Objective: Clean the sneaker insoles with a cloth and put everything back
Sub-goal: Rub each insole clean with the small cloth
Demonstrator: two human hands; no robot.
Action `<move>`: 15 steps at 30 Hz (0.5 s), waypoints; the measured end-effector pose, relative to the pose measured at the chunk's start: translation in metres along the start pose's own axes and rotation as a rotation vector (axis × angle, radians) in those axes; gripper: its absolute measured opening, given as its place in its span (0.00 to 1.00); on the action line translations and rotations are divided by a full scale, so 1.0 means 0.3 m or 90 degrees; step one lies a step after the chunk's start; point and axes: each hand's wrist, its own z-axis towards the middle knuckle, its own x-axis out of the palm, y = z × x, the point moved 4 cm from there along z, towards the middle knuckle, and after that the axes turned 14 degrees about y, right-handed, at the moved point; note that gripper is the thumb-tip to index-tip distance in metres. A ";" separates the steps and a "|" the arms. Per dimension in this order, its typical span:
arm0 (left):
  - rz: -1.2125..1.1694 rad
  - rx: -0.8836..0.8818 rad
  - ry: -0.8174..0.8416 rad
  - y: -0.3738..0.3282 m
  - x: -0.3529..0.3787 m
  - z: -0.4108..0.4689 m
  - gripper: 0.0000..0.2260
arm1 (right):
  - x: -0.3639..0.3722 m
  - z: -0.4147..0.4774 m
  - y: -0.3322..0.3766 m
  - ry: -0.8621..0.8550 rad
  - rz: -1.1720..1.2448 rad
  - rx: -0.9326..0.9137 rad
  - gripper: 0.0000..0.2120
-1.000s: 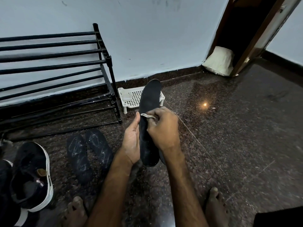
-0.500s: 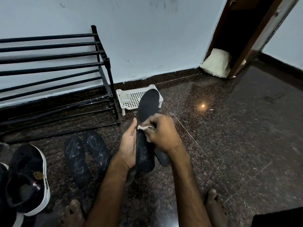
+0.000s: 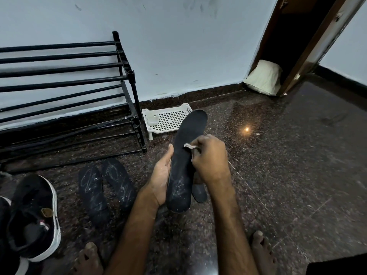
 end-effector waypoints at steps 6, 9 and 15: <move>-0.011 0.044 -0.018 -0.012 -0.009 -0.005 0.32 | 0.027 -0.012 0.057 0.174 0.114 -0.127 0.08; -0.007 0.061 -0.008 -0.024 -0.003 0.003 0.36 | 0.000 0.005 -0.007 0.093 0.010 -0.032 0.09; 0.019 0.048 -0.008 -0.011 -0.005 0.015 0.38 | 0.023 0.003 0.071 0.088 0.142 -0.140 0.08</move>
